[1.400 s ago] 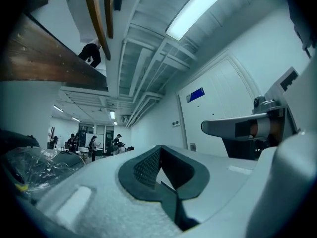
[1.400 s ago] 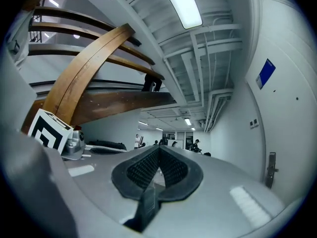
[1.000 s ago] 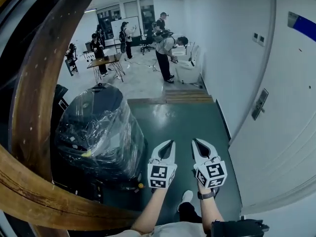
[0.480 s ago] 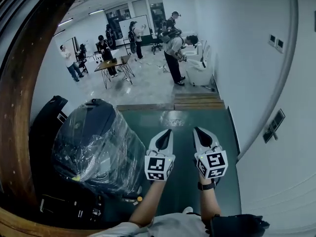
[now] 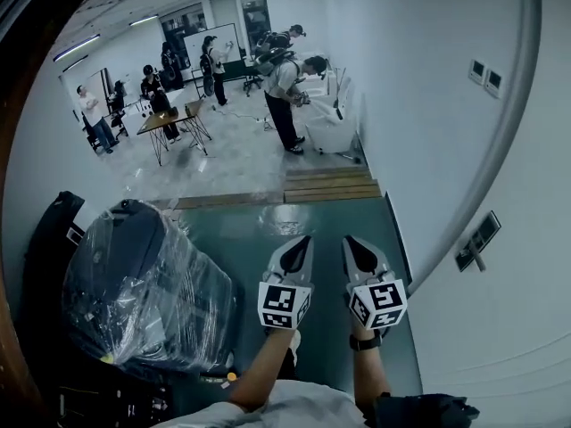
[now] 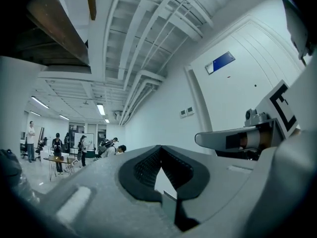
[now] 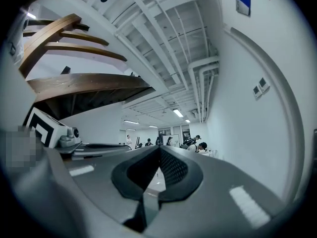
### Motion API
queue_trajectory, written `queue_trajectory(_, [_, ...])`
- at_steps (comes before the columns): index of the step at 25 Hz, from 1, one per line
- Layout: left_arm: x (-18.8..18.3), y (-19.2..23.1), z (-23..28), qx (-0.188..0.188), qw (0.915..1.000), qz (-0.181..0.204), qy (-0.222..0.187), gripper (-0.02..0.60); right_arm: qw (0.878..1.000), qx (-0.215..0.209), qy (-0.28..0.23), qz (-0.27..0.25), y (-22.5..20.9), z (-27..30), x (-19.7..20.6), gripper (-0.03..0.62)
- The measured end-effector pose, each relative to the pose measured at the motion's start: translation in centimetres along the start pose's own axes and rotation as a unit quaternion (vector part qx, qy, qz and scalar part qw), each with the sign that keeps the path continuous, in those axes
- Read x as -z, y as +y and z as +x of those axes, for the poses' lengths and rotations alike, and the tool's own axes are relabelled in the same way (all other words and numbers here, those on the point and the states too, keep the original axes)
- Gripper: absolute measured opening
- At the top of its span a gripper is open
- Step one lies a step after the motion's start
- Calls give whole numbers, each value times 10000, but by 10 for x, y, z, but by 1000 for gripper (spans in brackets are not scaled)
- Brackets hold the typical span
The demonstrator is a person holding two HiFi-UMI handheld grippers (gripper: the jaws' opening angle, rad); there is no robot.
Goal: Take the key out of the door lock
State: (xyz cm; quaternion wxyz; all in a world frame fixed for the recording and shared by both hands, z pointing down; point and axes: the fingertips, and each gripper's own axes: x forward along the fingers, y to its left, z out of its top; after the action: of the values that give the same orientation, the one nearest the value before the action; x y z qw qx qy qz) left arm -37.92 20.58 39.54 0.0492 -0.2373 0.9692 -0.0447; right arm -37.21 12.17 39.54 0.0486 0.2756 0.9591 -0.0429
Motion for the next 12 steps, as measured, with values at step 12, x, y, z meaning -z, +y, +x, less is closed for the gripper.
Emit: queue_trajectory(12, [29,-104,226,2541,9663,-272,-296,0,9756,2048,46,-794,-169,15,-1,3])
